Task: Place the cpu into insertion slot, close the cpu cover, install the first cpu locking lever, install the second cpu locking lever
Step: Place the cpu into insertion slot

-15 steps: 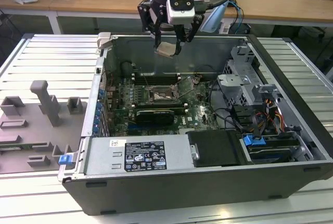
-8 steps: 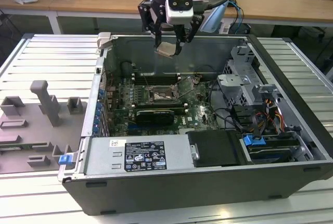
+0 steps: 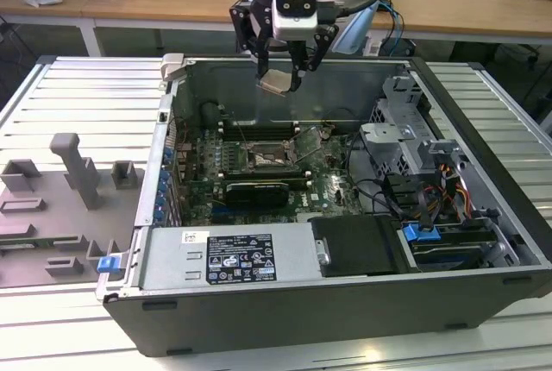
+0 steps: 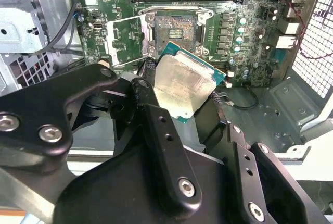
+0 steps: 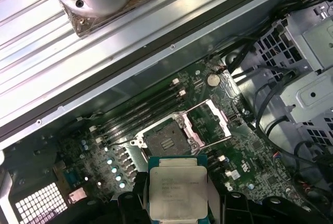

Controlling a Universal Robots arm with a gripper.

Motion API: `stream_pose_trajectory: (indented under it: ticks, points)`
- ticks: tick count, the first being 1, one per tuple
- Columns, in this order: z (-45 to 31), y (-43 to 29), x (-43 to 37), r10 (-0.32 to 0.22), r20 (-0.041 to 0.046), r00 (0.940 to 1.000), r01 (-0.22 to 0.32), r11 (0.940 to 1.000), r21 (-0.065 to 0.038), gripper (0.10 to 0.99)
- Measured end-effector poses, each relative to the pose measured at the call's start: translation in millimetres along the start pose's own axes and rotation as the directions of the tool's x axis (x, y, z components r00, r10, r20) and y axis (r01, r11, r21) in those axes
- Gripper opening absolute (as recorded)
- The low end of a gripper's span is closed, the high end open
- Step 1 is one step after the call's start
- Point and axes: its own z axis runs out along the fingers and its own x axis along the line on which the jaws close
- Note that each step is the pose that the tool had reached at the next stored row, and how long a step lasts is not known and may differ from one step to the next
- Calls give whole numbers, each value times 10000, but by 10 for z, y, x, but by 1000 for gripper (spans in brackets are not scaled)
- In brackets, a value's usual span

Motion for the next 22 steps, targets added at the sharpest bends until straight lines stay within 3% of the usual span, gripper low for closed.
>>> stream_pose_trajectory:
  ticks: [5, 8, 22]
  points:
    - [0, 0, 0, 380, 34, 9993, -380, 9993, -8, 541]
    - [1, 0, 0, 809, 72, 9967, -809, 9967, -19, 541]
    - [1, 0, 0, 1651, 145, 9862, -1650, 9863, -44, 541]
